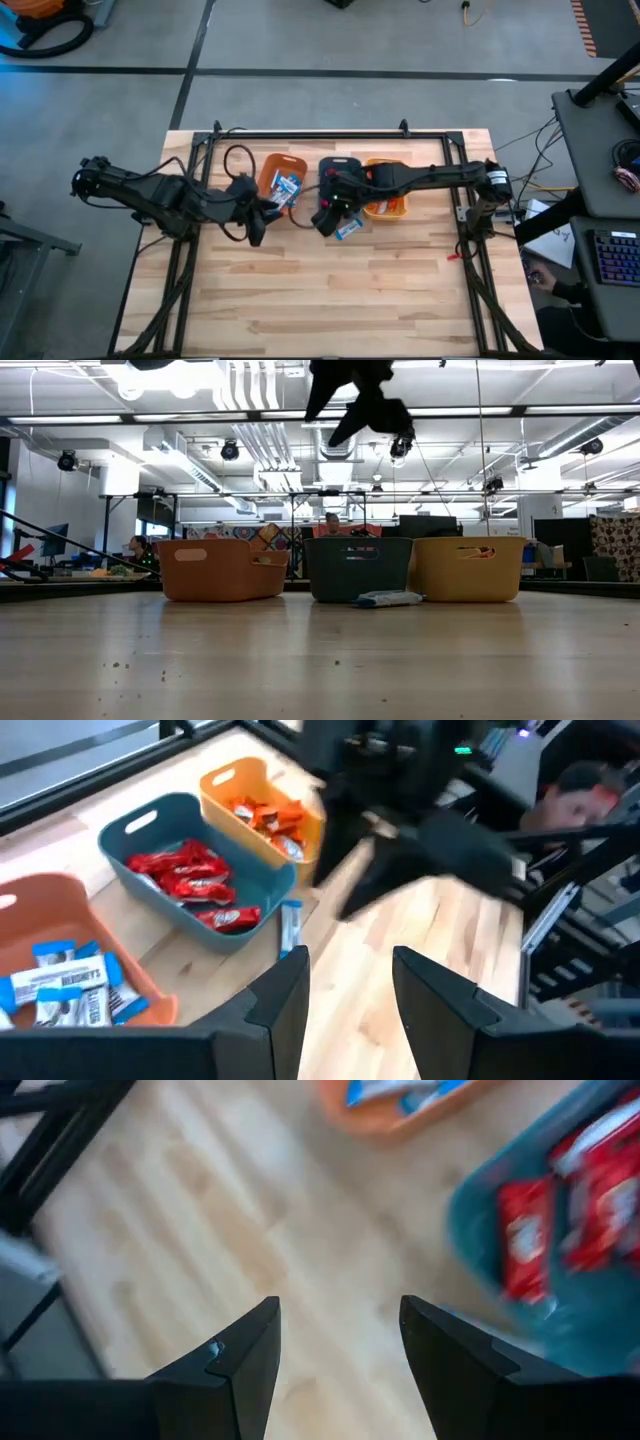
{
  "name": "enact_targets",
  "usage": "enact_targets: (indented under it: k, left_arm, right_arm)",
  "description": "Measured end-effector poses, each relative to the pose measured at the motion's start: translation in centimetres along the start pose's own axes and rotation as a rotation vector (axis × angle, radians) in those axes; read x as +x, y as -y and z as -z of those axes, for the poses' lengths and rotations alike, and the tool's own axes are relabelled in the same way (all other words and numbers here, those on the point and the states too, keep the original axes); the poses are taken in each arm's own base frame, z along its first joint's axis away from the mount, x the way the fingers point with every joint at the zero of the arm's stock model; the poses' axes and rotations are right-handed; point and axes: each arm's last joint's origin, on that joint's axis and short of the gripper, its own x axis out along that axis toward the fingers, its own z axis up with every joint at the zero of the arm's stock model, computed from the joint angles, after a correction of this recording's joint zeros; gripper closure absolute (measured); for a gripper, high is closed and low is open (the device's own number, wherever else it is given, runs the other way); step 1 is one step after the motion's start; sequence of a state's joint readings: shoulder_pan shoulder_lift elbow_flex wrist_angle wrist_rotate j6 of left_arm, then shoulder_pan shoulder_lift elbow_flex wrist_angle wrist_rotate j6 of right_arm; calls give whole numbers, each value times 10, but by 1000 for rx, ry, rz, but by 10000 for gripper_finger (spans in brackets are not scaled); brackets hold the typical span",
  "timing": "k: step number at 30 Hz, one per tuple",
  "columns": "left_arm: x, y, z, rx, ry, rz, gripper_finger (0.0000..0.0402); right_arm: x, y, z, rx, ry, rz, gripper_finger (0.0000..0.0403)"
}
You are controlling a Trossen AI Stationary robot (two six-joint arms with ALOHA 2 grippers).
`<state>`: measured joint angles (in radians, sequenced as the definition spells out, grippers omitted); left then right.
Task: Sort candy
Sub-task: Put the white chocolate bar into the orange bin
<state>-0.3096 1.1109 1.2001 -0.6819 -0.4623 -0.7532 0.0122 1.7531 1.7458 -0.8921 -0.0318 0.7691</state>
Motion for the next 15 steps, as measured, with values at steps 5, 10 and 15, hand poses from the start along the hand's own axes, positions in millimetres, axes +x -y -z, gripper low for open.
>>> enact_targets:
  k: [5, 10, 15]
  left_arm:
    - [2, -2, 6, 24, -72, 14, 272]
    - [5, -1, 15, 46, -121, 51, 272]
    - [10, 7, 33, 101, -121, 120, 272]
  right_arm:
    - [-1, -15, 23, 52, -114, -31, 207]
    - [-3, -22, 51, 63, -235, 57, 207]
    - [-8, -28, 77, 21, -263, 182, 209]
